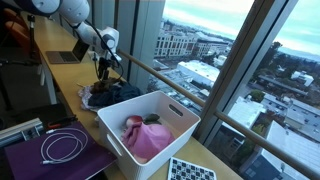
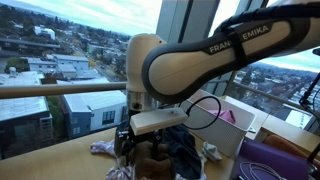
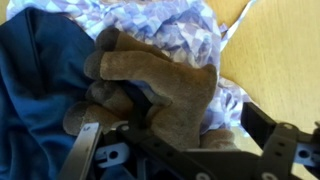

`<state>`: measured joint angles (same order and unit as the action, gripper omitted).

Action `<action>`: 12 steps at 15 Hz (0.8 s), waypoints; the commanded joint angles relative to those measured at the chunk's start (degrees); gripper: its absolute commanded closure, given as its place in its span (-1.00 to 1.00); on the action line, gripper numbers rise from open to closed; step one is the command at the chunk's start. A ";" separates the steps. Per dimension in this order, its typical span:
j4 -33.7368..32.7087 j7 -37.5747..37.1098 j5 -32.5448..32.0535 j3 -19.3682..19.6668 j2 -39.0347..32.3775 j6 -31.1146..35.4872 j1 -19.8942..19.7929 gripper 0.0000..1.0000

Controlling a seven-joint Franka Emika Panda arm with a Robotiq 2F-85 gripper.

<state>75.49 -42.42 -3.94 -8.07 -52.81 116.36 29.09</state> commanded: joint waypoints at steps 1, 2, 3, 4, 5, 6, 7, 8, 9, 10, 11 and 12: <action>-2.54 1.46 1.93 0.56 -2.10 -2.07 -0.84 -1.00; -2.48 1.58 2.06 0.57 -2.48 -1.87 -1.13 -1.00; -2.67 1.92 2.21 0.46 -2.99 -1.82 -1.41 -0.50; -2.73 2.12 2.22 0.50 -3.28 -1.92 -1.58 -0.47; -2.72 2.24 2.21 0.57 -3.45 -1.95 -1.66 -0.35; -2.73 2.48 2.26 0.58 -3.56 -1.94 -1.82 -0.16; -2.76 2.65 2.35 0.57 -3.60 -1.98 -1.96 -0.01; -2.77 2.97 2.51 0.52 -3.61 -1.94 -2.15 0.13; -2.88 3.24 2.69 0.50 -3.63 -2.01 -2.27 0.29; -2.88 3.54 2.91 0.47 -3.54 -2.04 -2.37 0.43; -2.77 3.72 3.05 0.50 -3.41 -1.99 -2.45 0.59; -2.23 3.89 3.22 0.48 -2.97 -1.72 -2.63 0.72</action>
<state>74.60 -40.57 -2.63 -7.73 -55.41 116.05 26.98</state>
